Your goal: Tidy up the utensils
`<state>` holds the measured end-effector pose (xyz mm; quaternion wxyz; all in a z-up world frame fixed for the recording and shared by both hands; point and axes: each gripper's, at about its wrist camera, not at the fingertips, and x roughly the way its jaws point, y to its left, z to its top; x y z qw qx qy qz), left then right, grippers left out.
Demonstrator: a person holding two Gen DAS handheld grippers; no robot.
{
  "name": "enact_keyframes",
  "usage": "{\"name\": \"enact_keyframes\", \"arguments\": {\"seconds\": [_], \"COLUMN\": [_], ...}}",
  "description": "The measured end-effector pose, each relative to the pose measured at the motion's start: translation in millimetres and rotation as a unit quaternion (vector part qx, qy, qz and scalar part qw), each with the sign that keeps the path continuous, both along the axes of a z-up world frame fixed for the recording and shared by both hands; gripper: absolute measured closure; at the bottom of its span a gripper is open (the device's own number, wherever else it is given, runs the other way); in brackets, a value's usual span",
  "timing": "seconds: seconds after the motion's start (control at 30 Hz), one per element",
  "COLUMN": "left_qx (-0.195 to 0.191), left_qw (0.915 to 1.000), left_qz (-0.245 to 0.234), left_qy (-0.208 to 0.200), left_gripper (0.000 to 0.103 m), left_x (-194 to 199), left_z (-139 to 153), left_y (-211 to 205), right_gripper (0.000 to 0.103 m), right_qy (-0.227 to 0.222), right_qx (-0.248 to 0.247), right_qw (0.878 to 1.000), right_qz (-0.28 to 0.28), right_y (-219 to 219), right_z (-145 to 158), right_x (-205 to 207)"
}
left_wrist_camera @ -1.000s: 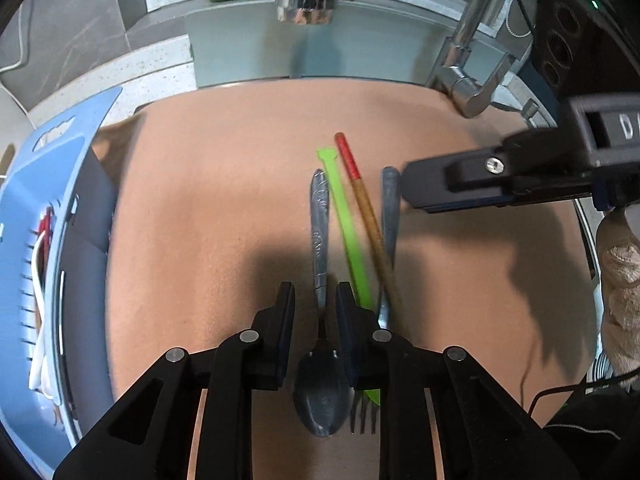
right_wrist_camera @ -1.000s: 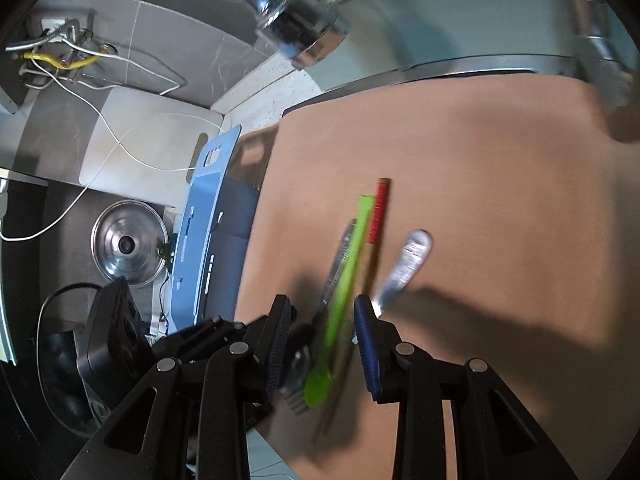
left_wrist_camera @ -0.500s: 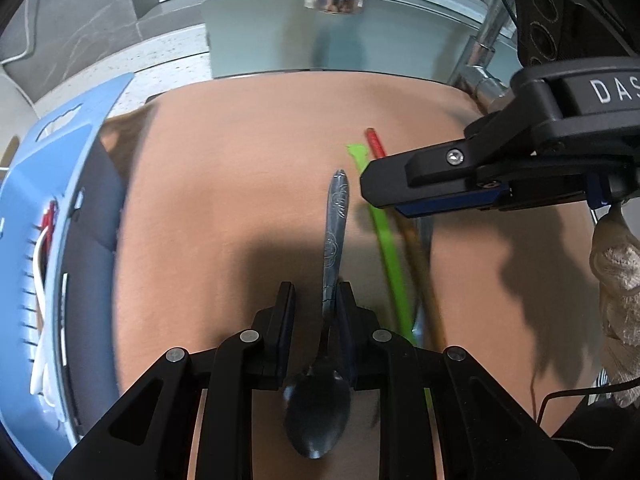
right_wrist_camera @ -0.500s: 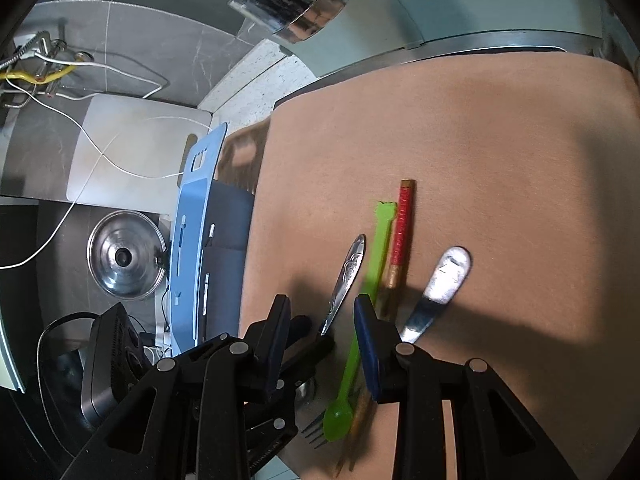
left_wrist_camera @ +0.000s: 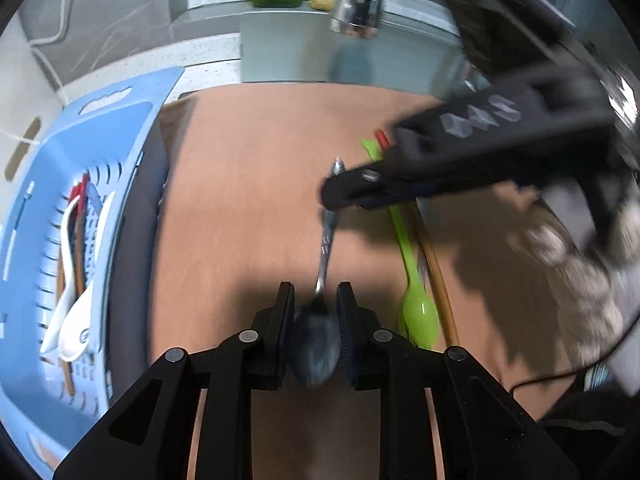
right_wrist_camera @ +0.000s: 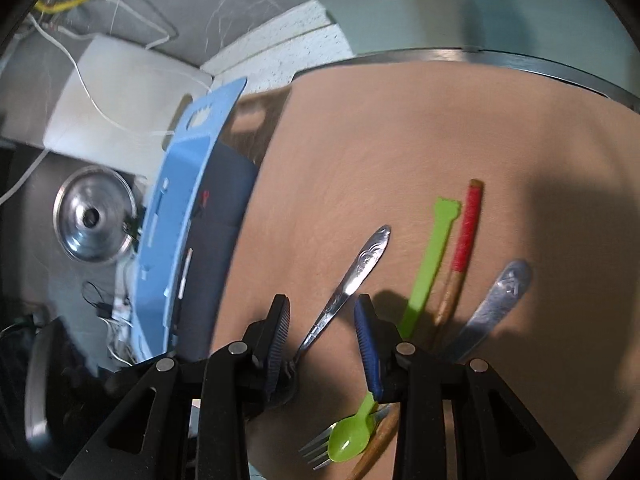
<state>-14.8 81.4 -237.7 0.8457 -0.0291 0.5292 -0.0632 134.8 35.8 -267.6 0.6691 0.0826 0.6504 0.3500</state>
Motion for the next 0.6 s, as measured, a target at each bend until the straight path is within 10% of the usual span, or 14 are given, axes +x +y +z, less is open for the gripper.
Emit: {"name": "enact_keyframes", "arguments": {"seconds": [0.6], "left_qx": [0.039], "left_qw": [0.9981], "left_qz": [-0.048], "left_qy": [-0.001], "left_gripper": [0.075], "left_x": [-29], "left_z": [8], "left_y": [-4], "right_gripper": [0.068], "right_qy": [0.036], "right_qx": [-0.033], "right_qw": [0.999], "right_qz": [-0.004], "right_y": [16], "right_z": [-12], "right_x": [6]}}
